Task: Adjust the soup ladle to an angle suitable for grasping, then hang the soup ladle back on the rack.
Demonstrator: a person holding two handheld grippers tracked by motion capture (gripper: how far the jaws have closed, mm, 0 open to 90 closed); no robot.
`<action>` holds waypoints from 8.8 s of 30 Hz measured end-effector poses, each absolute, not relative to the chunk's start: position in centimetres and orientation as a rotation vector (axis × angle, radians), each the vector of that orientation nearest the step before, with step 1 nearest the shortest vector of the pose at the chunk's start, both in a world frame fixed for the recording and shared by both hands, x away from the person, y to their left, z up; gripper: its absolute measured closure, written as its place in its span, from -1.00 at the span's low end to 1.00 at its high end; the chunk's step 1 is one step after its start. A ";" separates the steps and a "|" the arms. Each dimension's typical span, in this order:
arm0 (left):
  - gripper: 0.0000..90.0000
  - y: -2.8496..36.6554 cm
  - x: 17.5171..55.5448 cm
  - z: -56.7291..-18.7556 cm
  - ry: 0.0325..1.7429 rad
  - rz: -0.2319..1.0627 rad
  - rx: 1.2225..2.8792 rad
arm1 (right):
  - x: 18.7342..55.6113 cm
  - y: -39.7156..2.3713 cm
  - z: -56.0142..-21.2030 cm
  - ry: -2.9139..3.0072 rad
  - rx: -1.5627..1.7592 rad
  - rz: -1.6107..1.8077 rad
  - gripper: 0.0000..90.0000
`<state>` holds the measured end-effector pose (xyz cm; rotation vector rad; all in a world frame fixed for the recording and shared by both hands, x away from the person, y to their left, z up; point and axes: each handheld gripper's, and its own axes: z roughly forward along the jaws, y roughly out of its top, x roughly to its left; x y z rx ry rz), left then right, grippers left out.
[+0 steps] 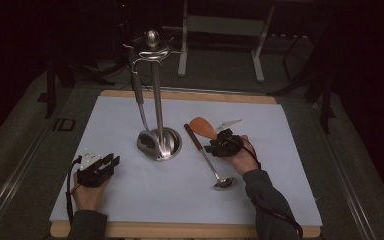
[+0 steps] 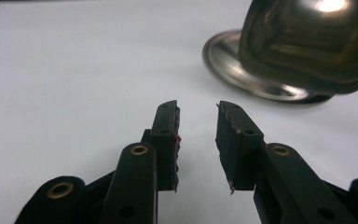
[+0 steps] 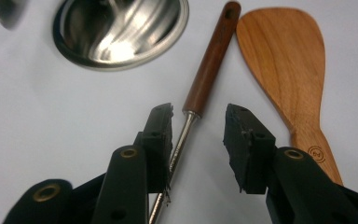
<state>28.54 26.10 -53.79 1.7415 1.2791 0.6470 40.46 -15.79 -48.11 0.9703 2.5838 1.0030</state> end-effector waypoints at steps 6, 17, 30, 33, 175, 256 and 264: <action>0.49 26.1 28.4 -53.9 1.277 0.658 1.732 | 41.0 -14.6 -48.2 2.586 0.995 0.961 0.37; 0.42 25.8 28.5 -53.9 1.267 0.669 1.762 | 41.8 -11.6 -48.9 2.602 0.998 0.839 0.64; 0.41 25.5 28.4 -53.9 1.256 0.688 1.784 | 43.4 -10.2 -50.3 2.607 1.118 0.700 0.59; 0.41 25.5 28.4 -53.9 1.253 0.691 1.786 | 43.8 -10.0 -50.5 2.617 1.154 0.668 0.56; 0.40 25.2 28.4 -53.9 1.247 0.709 1.802 | 35.6 -12.5 -41.9 2.316 0.715 1.456 0.65; 0.40 25.2 28.4 -53.9 1.243 0.713 1.809 | 34.7 -7.6 -34.6 2.119 0.683 1.548 0.64; 0.40 25.2 28.4 -53.9 1.243 0.713 1.811 | 34.7 -7.5 -33.7 2.105 0.679 1.558 0.64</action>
